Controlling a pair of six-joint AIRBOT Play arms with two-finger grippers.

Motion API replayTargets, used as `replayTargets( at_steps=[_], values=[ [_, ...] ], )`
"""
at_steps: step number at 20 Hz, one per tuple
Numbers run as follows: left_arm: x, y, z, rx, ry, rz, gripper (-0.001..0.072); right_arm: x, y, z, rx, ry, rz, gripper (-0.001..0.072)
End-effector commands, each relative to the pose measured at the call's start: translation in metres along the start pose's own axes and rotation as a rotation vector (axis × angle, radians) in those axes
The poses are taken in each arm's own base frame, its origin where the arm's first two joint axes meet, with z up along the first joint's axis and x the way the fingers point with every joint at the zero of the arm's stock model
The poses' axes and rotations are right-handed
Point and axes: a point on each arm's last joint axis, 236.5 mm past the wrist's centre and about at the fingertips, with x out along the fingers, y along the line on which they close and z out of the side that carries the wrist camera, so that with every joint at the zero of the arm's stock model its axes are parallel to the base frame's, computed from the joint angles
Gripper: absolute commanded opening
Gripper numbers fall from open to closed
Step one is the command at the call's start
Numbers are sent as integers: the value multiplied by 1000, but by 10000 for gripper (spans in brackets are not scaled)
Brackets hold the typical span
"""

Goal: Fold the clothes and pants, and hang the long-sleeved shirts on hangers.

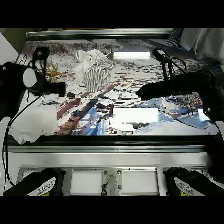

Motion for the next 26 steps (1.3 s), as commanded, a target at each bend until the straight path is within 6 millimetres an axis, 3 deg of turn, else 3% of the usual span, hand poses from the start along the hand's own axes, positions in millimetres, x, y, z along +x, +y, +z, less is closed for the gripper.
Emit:
replayTargets(
  at_steps=[1,5,10,11,12,14,15,16,18,20,23,26],
  values=[
    [48,84,-60,-163,136,145,701,0,0,0,0,-1,0,24],
    [87,120,-108,-265,226,179,701,0,0,0,1,0,0,24],
    [118,116,-131,-250,276,169,700,0,0,0,0,0,0,24],
    [122,112,-133,-239,290,166,672,0,0,0,0,0,0,24],
    [126,110,-135,-231,303,164,542,0,0,0,1,0,0,24],
    [129,102,-136,-227,313,154,71,0,0,0,0,0,0,24],
    [127,99,-133,-218,301,150,13,0,0,0,1,0,0,24],
    [119,93,-123,-200,268,145,13,0,0,0,1,-1,0,24],
    [85,77,-89,-154,162,127,13,0,1,1,4,-2,3,24],
    [30,45,-51,-76,24,83,13,0,1,1,3,-2,3,24],
    [-68,-27,-13,81,-215,-55,13,0,1,1,2,-4,3,24],
    [-160,-104,-6,195,-425,-265,13,-15,-4,16,18,-70,-25,21]
  ],
)
